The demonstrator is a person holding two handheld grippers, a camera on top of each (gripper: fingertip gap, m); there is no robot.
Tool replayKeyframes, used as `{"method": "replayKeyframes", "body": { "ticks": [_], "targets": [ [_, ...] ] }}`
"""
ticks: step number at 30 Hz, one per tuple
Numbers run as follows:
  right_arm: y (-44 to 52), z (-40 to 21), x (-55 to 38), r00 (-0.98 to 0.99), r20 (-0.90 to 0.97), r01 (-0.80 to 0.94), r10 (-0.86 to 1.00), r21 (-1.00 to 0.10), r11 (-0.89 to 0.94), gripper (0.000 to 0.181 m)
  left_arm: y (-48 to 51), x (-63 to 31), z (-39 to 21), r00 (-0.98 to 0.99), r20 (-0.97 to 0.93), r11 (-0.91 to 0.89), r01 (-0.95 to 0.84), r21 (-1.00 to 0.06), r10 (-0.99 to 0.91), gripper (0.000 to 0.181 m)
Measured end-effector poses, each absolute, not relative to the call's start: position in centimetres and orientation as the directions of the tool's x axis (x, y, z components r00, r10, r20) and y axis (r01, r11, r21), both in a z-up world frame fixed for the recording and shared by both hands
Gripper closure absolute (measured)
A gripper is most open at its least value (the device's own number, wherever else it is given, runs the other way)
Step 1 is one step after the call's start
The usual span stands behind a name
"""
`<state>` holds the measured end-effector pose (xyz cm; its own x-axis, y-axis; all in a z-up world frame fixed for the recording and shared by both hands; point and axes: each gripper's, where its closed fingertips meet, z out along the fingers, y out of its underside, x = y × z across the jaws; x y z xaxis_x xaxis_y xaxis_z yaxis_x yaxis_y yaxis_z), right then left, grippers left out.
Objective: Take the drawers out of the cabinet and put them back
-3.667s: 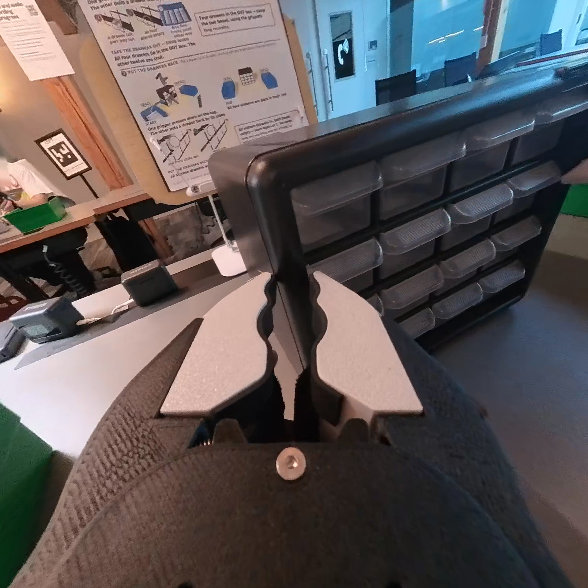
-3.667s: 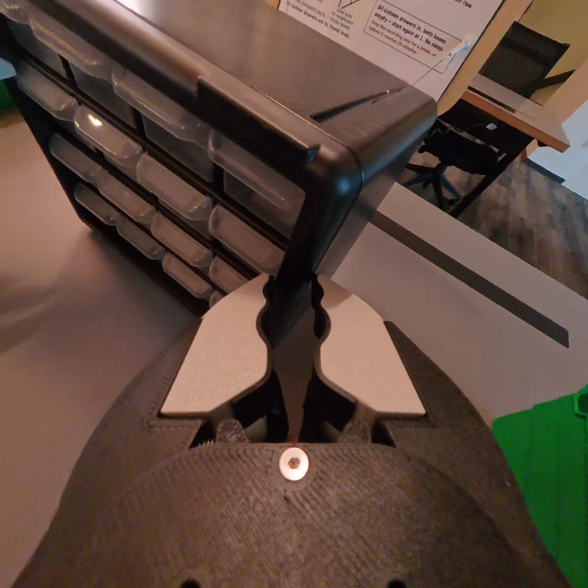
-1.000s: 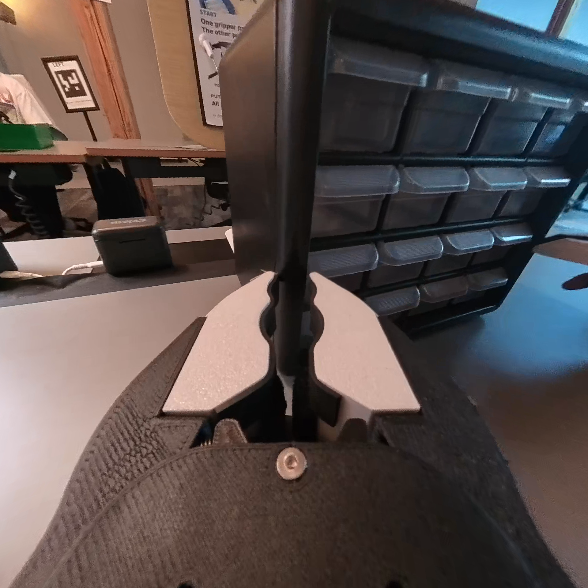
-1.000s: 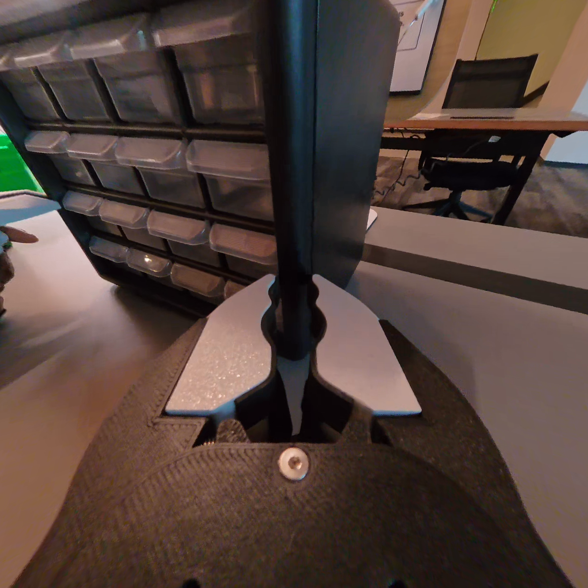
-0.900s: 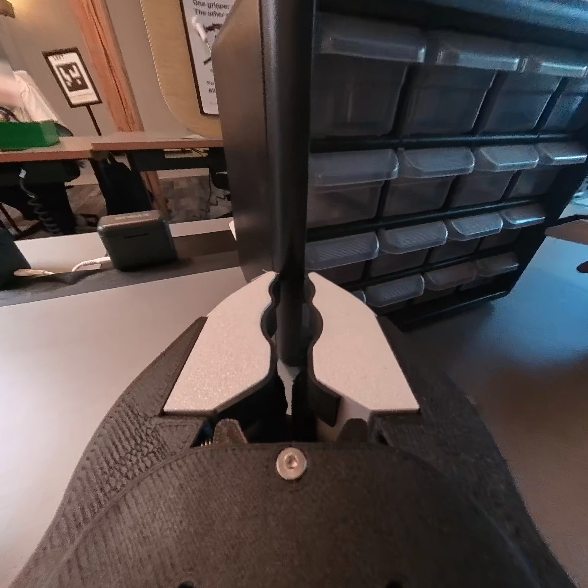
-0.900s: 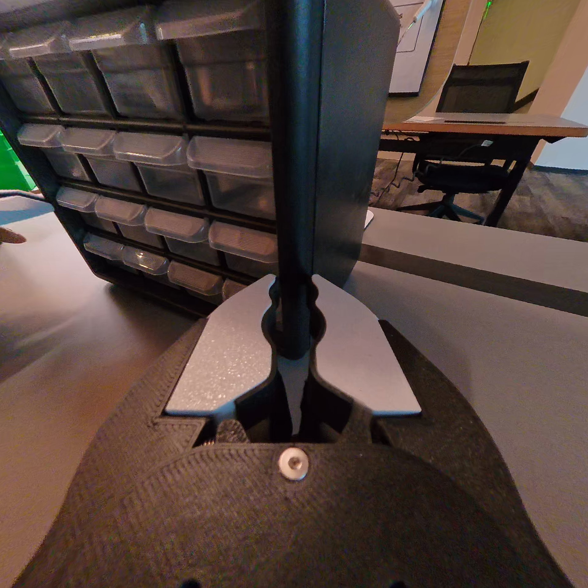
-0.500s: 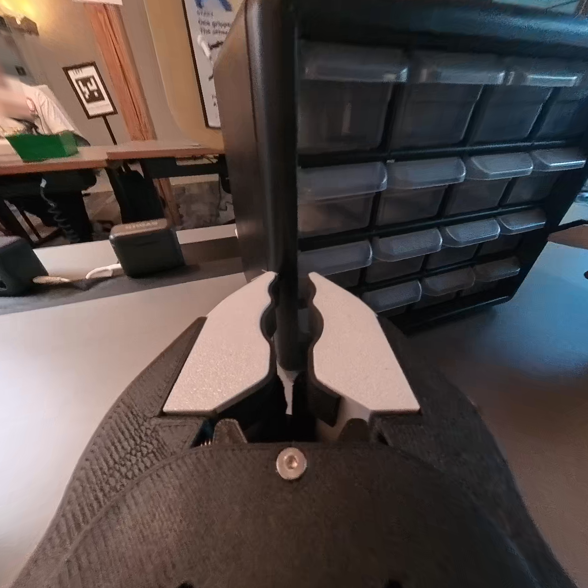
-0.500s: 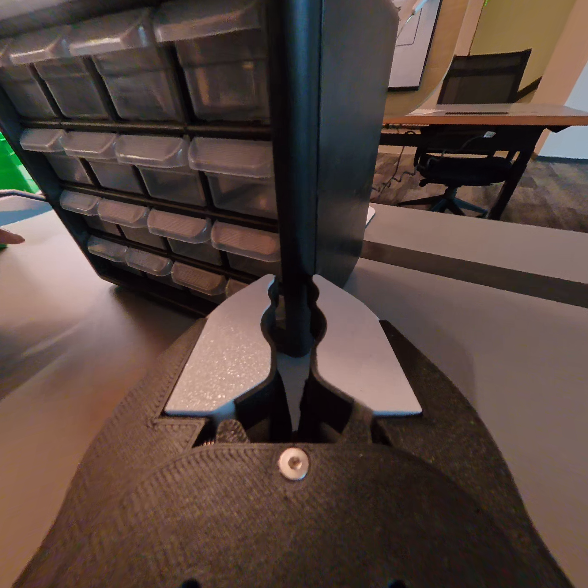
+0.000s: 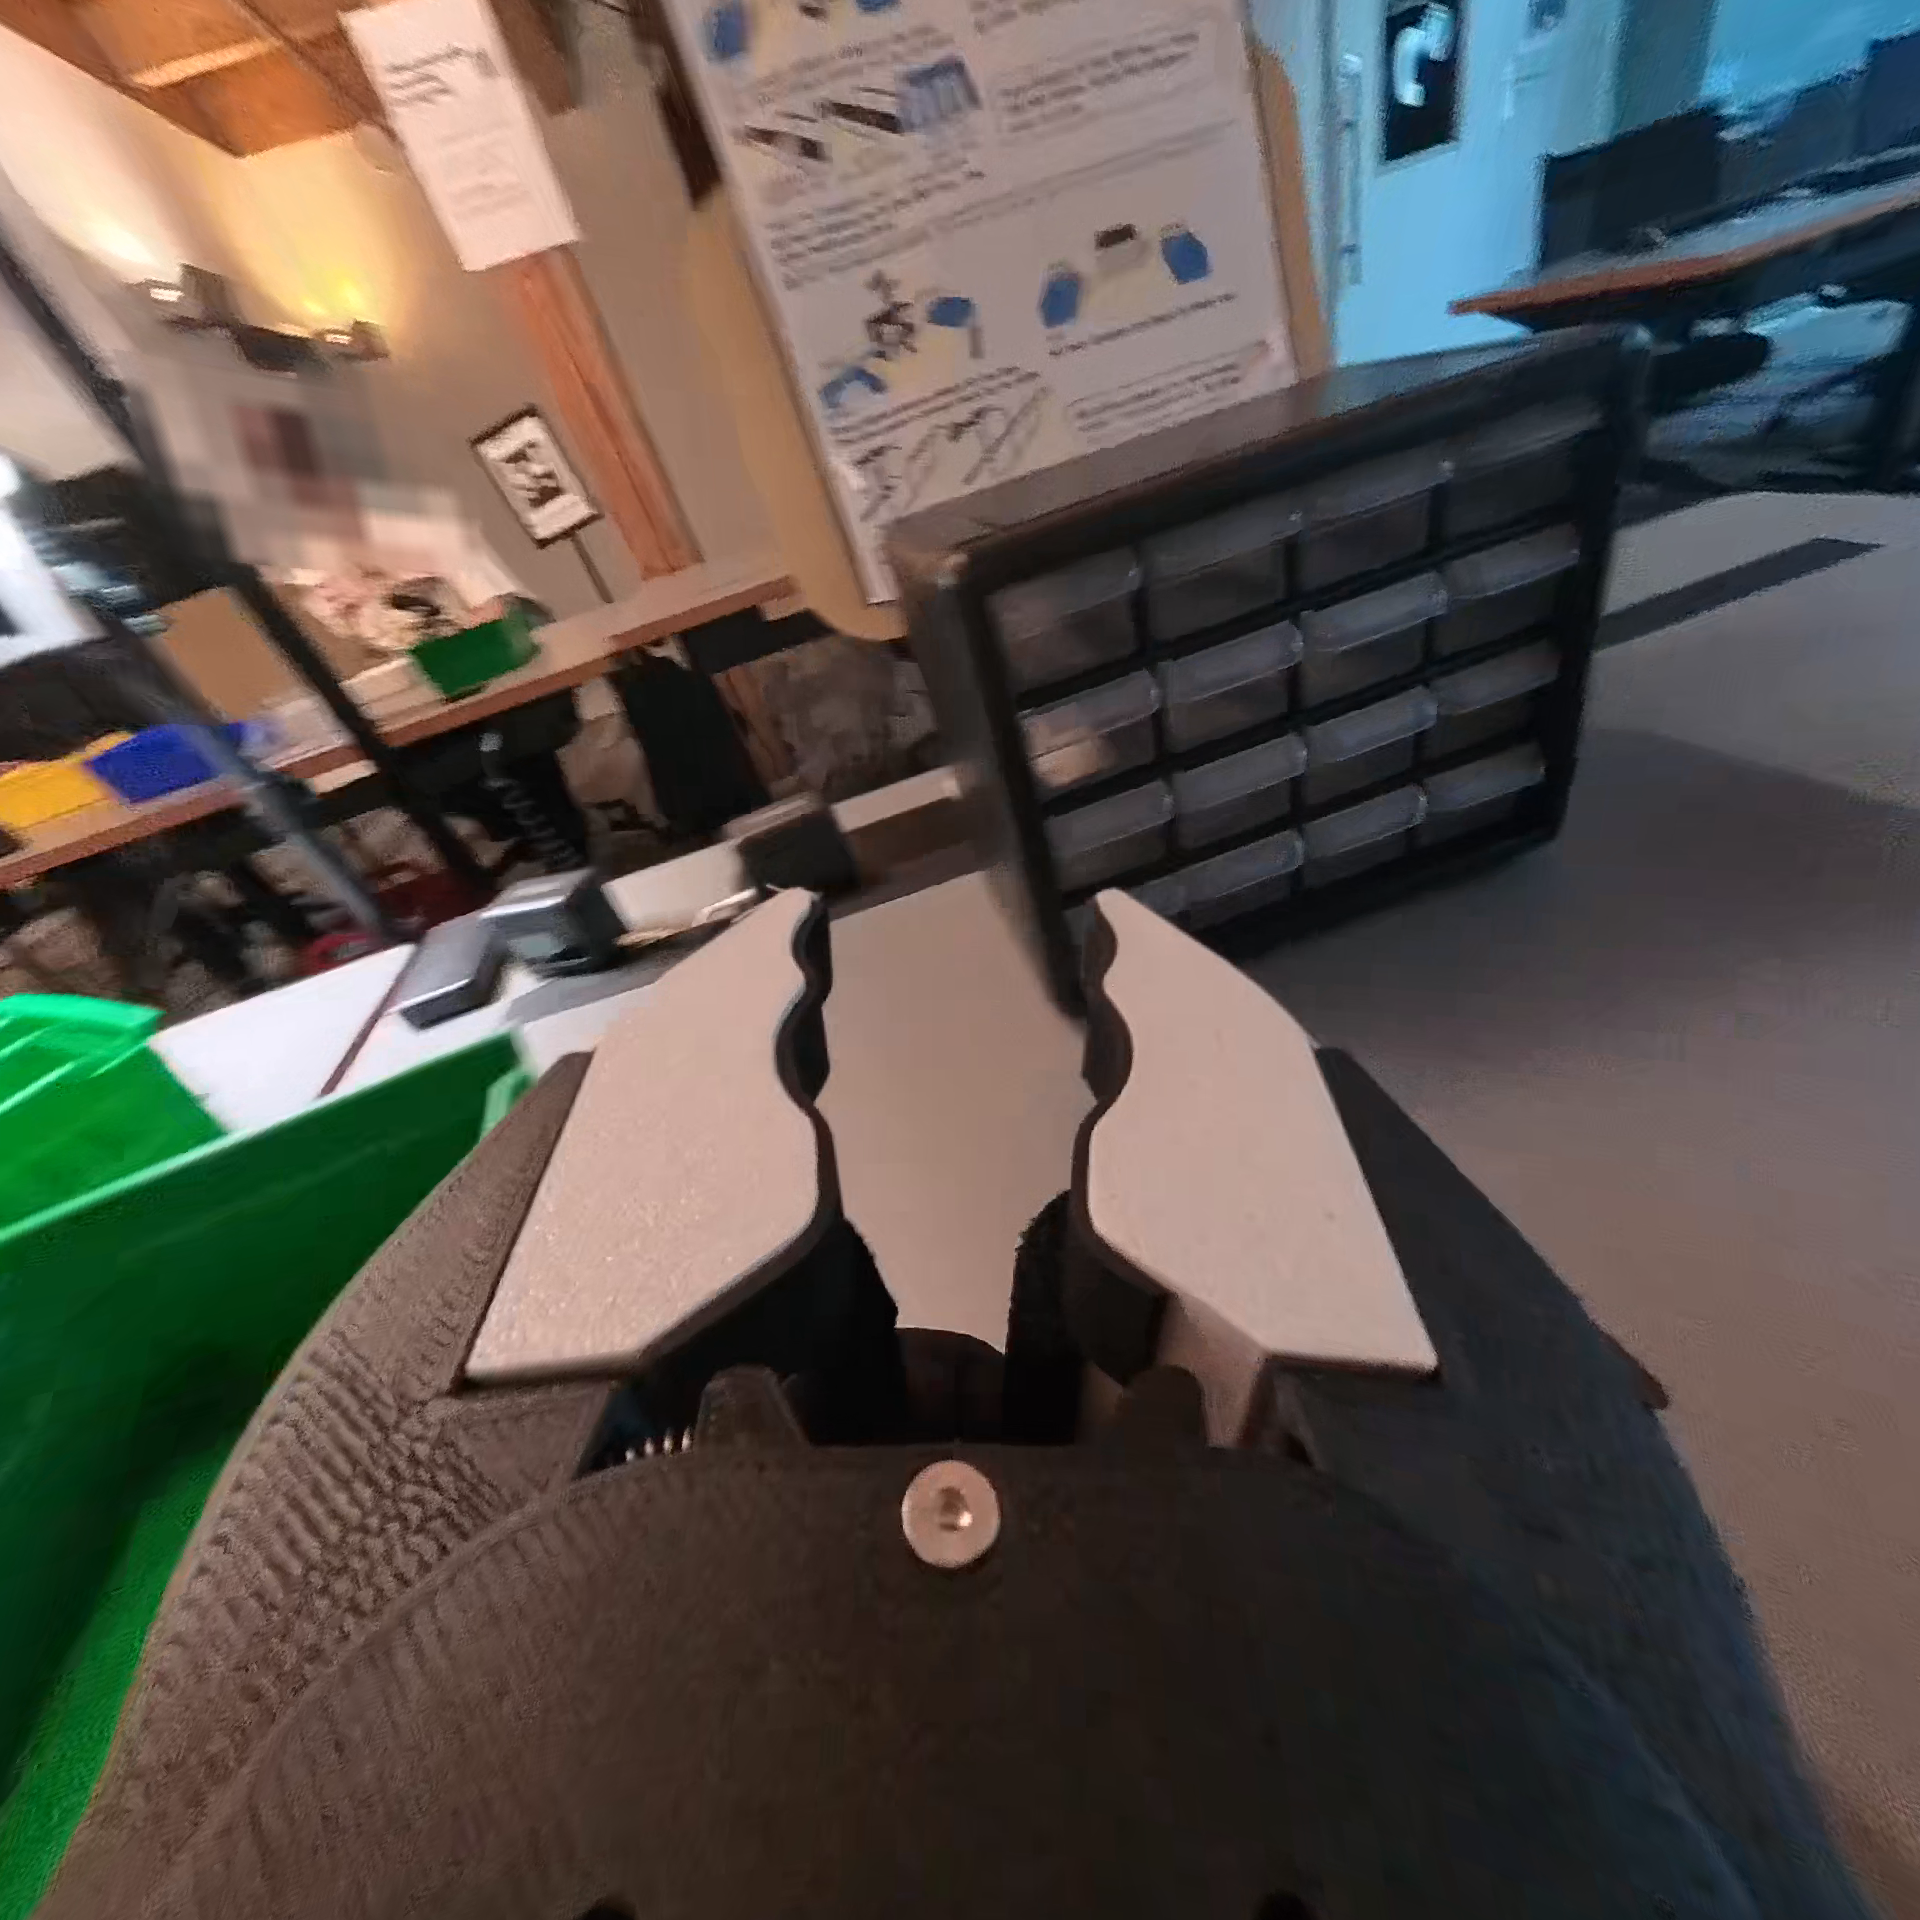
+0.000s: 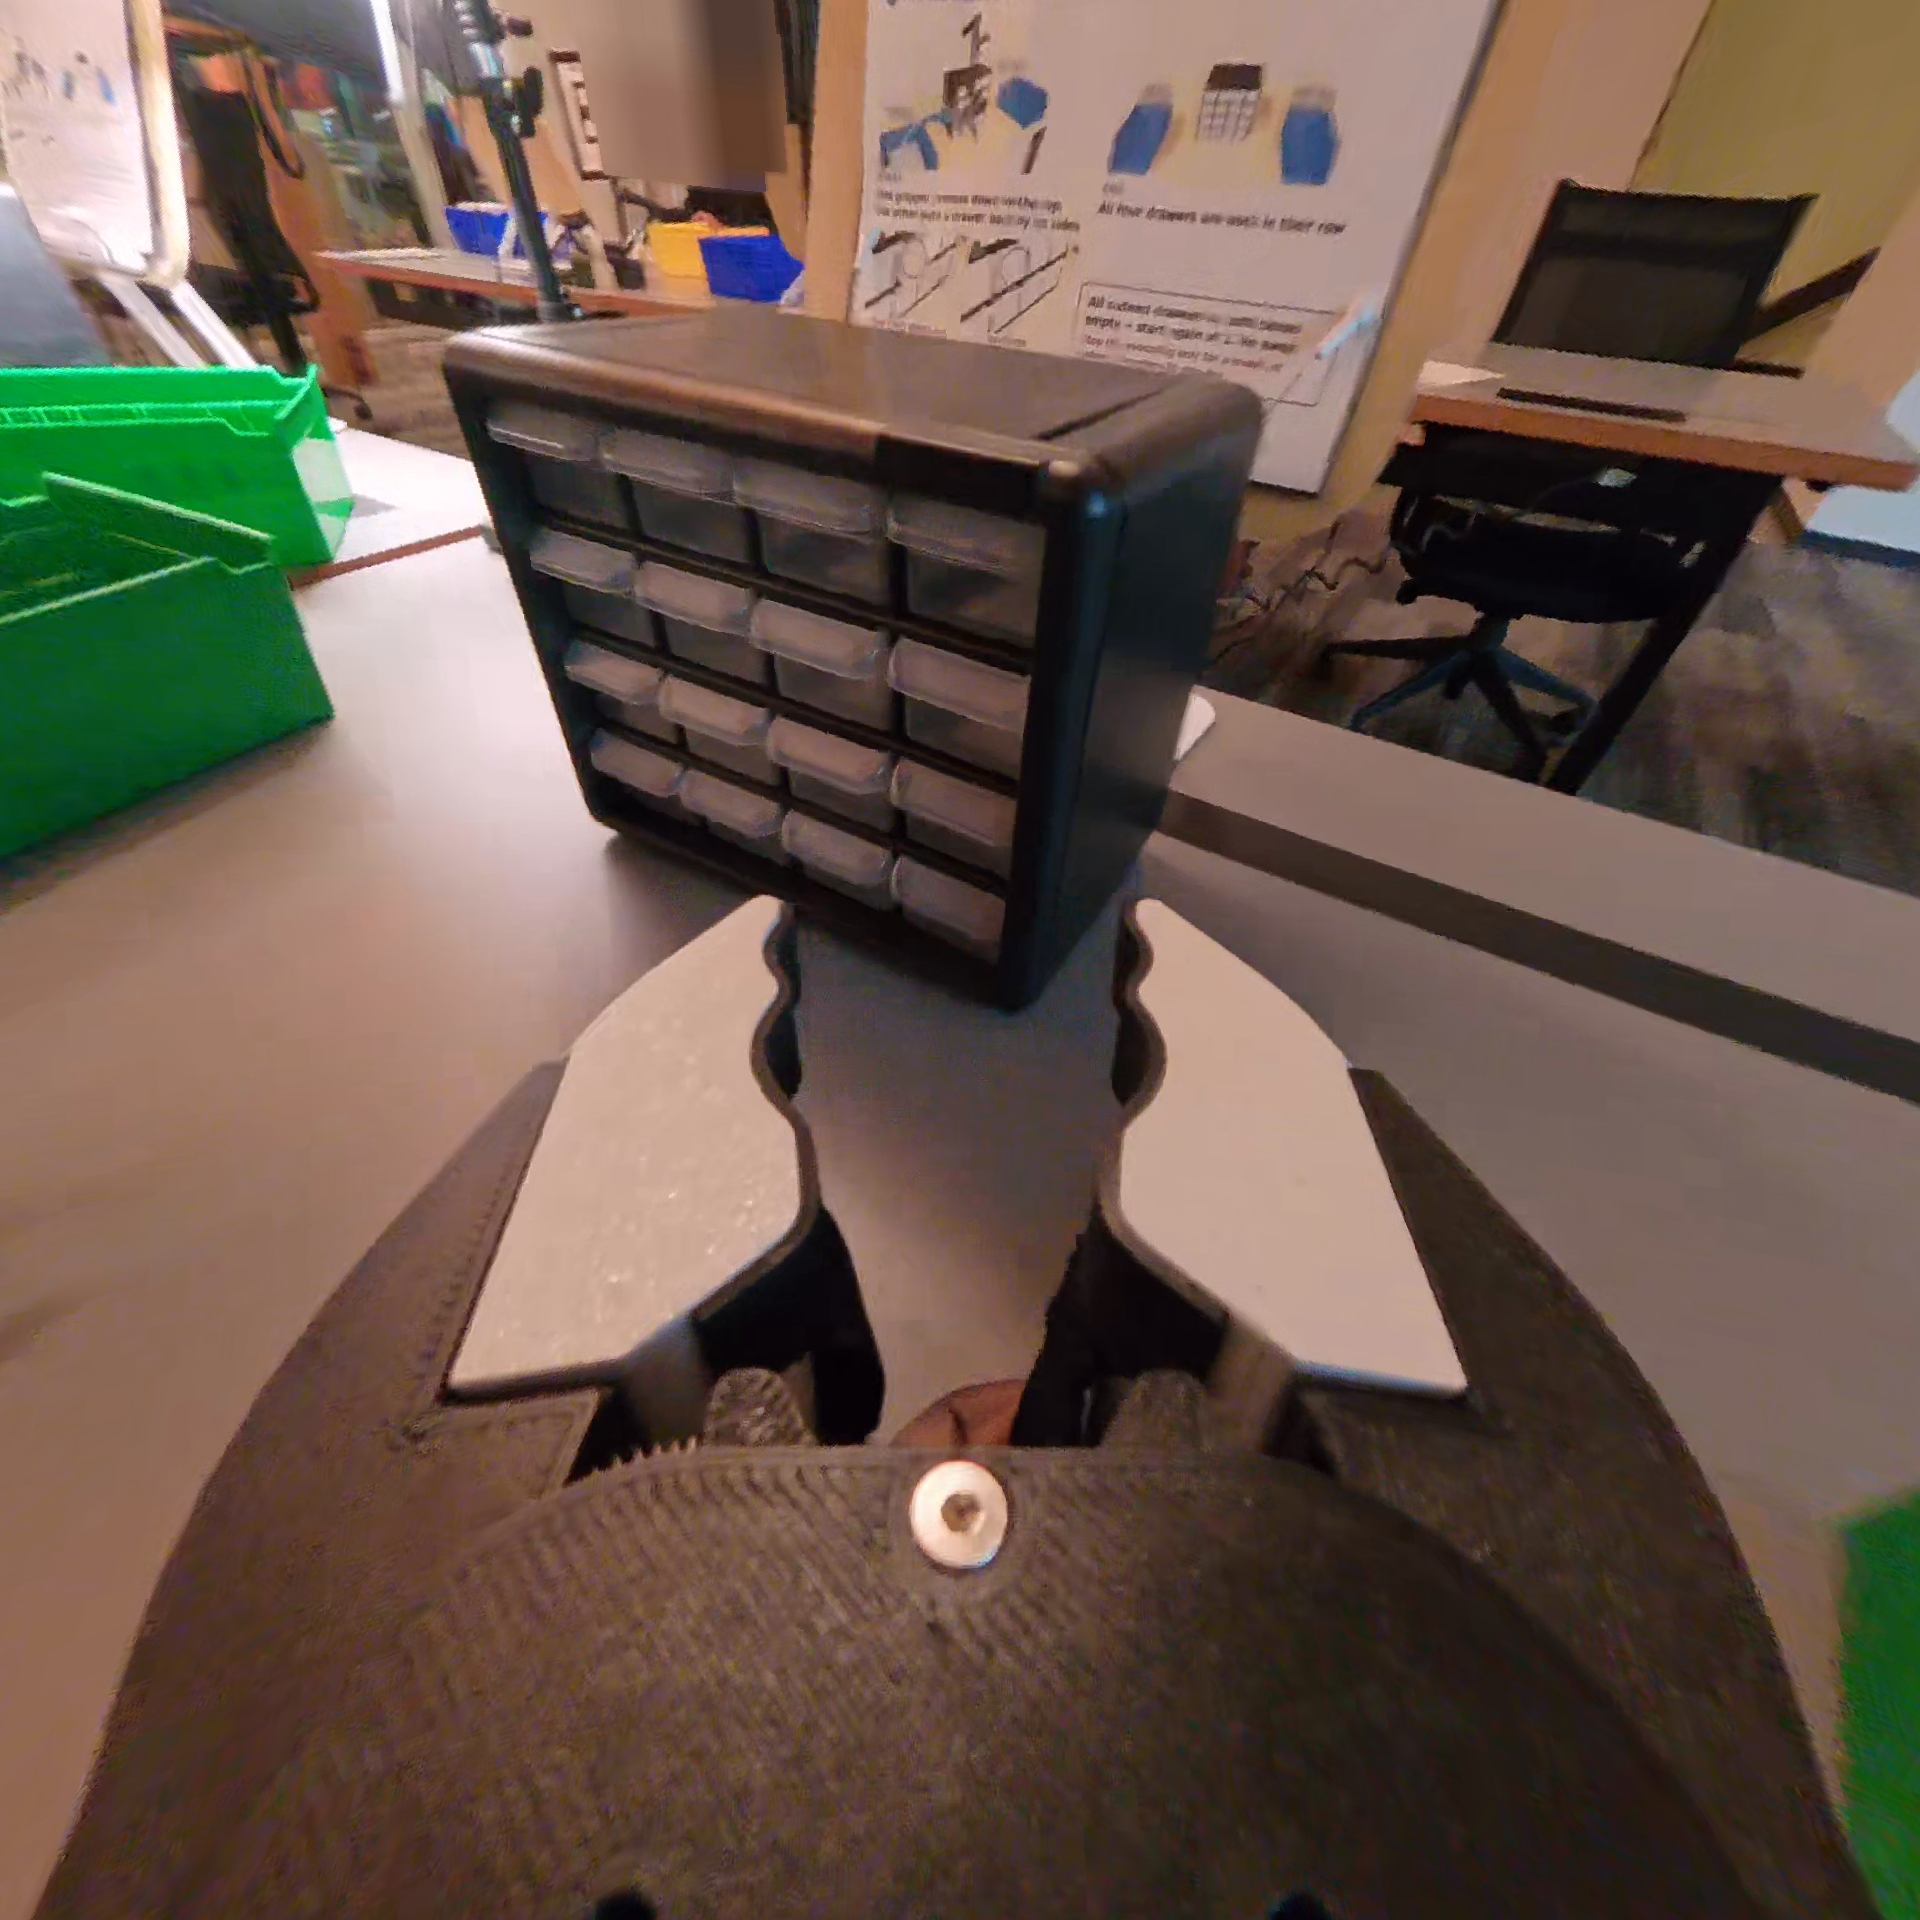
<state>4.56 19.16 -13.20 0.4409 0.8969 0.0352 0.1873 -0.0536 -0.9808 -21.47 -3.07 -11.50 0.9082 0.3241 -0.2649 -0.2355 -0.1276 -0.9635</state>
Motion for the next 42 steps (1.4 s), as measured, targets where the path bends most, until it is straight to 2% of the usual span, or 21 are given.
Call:
{"method": "replayKeyframes", "body": {
  "ticks": [4,8,12,16,19,21,22,23,24,42],
  "targets": [
    [16.7,-13.3,13.5,0.609,-0.014,0.119,0.793,-0.987,-0.109,0.127,-11.5,-25.1,-13.0,0.805,-0.23,-0.137,-0.185,-0.973,0.547,0.134],
    [16.1,-15.9,22.8,0.808,-0.024,0.094,0.588,-0.981,-0.169,0.129,-16.8,-27.4,-16.1,0.731,-0.21,-0.203,-0.099,-0.974,0.649,0.125],
    [15.9,-18.5,29.5,0.91,0.104,0.204,0.402,-0.955,-0.215,0.127,-18.6,-29.0,-19.4,0.718,-0.211,-0.278,-0.025,-0.96,0.664,0.124],
    [16.2,-21.2,32.7,0.922,0.212,0.314,0.325,-0.9,-0.304,0.126,-17.7,-29.1,-21.6,0.74,-0.219,-0.322,-0.004,-0.947,0.636,0.126],
    [16.5,-23.0,32.9,0.914,0.213,0.337,0.346,-0.874,-0.349,0.14,-17.0,-29.2,-22.8,0.744,-0.229,-0.361,0.017,-0.932,0.627,0.141],
    [16.6,-23.8,32.4,0.905,0.199,0.34,0.377,-0.87,-0.356,0.158,-16.7,-29.3,-23.0,0.747,-0.24,-0.374,0.012,-0.927,0.619,0.149],
    [16.8,-24.0,32.1,0.904,0.194,0.336,0.381,-0.874,-0.352,0.172,-16.8,-29.5,-23.0,0.738,-0.244,-0.372,0.01,-0.928,0.629,0.157],
    [16.8,-24.1,31.8,0.903,0.192,0.334,0.385,-0.877,-0.347,0.176,-16.9,-29.6,-22.9,0.733,-0.236,-0.362,0.015,-0.932,0.638,0.169],
    [16.9,-24.1,31.5,0.897,0.201,0.344,0.393,-0.877,-0.337,0.176,-16.7,-29.5,-22.8,0.746,-0.215,-0.346,0.022,-0.938,0.63,0.177],
    [15.4,-24.0,21.4,0.732,0.286,0.478,0.618,-0.862,-0.168,0.171,-13.7,-26.7,-22.8,0.828,-0.3,-0.412,-0.092,-0.906,0.474,0.176]
  ]
}}
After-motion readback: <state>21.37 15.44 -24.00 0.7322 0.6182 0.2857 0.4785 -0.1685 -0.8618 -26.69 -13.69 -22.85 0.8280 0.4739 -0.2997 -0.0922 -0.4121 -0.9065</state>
